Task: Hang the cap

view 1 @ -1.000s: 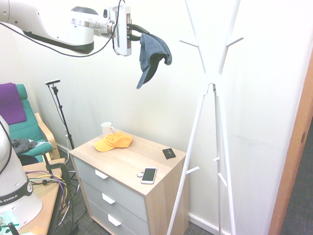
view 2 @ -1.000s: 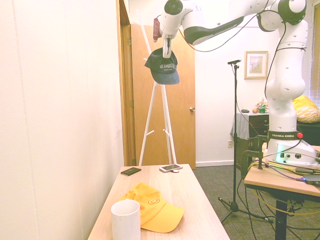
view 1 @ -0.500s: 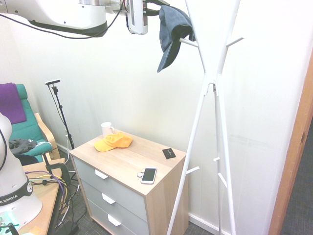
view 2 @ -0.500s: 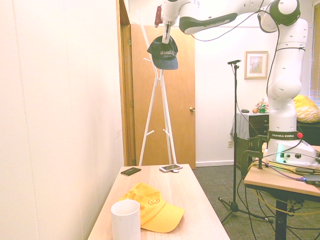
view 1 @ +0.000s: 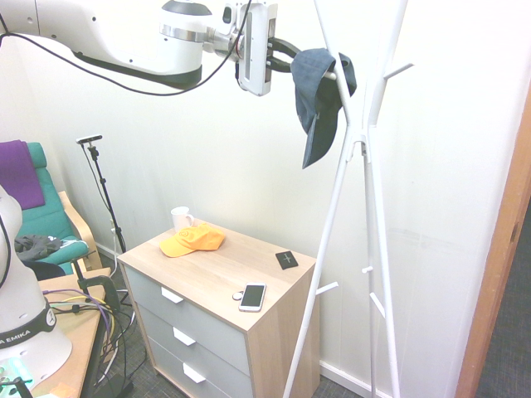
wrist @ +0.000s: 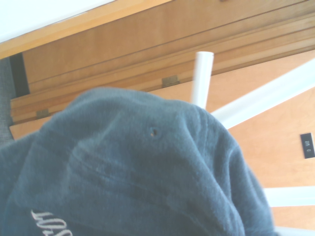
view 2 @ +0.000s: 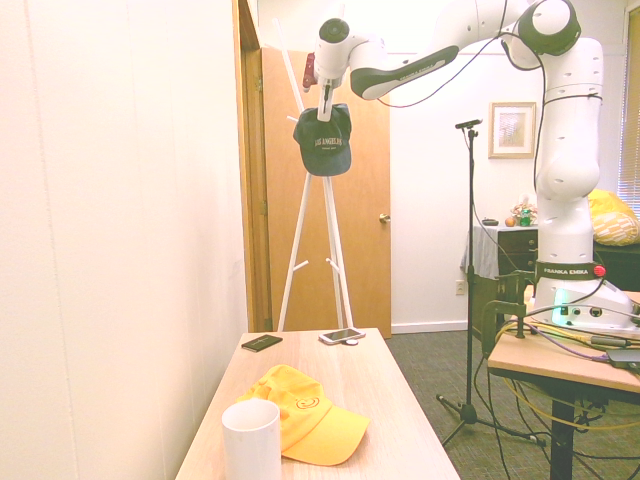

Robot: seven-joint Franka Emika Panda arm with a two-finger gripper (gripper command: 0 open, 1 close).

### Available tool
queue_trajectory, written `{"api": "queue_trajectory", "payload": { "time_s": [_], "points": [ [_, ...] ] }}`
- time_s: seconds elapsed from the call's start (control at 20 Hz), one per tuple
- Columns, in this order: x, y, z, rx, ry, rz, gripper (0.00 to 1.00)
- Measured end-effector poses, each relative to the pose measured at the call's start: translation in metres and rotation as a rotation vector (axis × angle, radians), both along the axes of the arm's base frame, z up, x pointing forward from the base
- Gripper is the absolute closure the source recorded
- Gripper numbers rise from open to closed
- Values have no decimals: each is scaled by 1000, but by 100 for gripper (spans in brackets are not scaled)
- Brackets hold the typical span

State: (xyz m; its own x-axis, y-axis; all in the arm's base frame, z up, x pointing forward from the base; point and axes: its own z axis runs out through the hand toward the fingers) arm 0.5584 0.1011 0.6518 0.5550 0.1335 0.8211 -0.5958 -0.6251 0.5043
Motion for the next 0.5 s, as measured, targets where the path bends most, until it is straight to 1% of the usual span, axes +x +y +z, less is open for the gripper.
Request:
{"api": "queue_trajectory", "payload": {
  "time_s": [0.5],
  "points": [
    [-1, 4, 0, 5, 2, 5, 0]
  ]
}}
